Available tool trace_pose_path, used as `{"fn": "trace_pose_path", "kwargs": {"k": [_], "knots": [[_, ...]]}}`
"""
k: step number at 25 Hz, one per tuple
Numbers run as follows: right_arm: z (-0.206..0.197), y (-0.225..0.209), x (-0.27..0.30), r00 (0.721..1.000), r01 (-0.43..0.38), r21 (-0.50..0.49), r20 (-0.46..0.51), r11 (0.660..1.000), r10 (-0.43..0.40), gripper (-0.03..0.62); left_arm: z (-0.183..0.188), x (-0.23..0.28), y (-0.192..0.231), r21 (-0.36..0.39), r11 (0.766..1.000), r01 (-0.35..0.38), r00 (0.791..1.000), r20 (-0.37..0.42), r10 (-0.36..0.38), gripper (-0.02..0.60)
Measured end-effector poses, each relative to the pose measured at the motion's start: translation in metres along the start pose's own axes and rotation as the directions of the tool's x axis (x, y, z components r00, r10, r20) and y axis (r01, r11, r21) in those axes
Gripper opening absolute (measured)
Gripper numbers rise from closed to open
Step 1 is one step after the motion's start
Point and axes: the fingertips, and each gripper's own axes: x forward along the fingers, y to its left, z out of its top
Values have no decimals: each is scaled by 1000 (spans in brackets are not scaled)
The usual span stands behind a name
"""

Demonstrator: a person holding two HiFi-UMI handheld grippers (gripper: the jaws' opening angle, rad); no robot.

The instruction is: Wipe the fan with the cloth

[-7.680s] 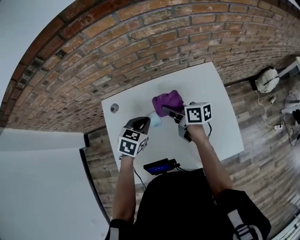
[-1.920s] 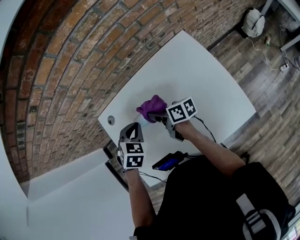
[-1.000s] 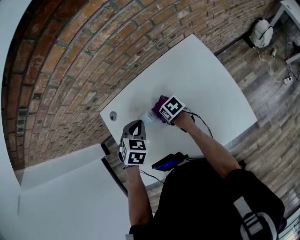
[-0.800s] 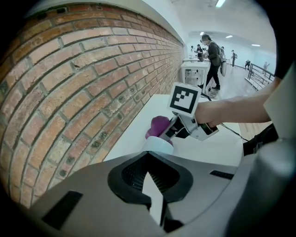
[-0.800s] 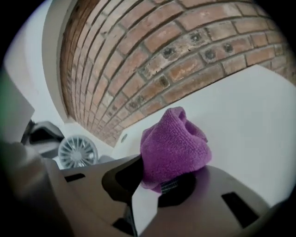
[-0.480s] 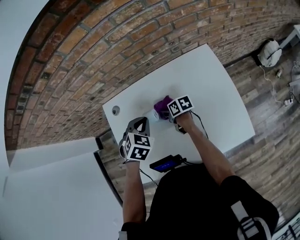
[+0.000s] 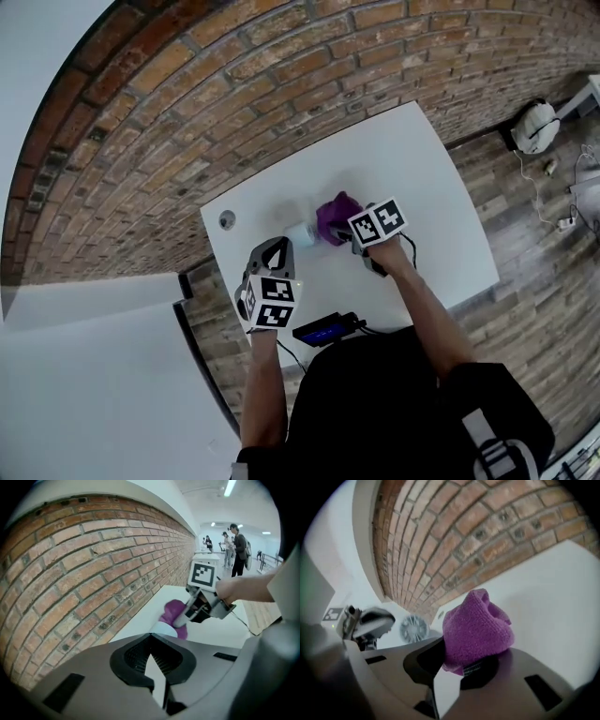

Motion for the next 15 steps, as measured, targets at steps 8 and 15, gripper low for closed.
{"fn": "trace_pose_path", "kwargs": {"k": [8,15], "knots": [[74,67,20,989,-145,-290,-58,946,134,66,-33,4,-32,-240,947,213,974,-25,-225,0],[40,64,1,993,-117,-161,-50,980,111,66,-35,9,-9,-288,937,196,978,-8,-207,1]]}}
